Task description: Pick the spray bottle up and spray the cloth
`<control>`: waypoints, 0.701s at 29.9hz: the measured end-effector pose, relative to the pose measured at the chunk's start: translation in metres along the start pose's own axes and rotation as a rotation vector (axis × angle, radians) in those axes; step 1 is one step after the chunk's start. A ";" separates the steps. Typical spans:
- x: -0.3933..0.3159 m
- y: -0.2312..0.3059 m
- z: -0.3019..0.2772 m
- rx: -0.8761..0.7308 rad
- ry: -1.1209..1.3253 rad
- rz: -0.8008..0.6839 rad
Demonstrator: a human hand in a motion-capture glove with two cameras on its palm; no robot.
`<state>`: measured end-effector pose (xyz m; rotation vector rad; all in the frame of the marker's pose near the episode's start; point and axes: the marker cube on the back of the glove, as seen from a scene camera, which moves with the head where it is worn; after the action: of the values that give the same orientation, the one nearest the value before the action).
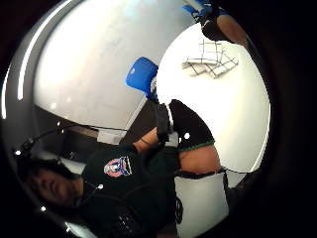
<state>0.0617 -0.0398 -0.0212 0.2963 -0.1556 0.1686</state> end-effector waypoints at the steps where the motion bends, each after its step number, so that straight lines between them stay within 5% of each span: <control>1: 0.003 -0.004 -0.001 0.010 -0.003 0.014; 21: 0.104 -0.074 -0.031 0.376 -0.126 0.327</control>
<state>0.1812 -0.0849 -0.0528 0.6572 -0.2982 0.5068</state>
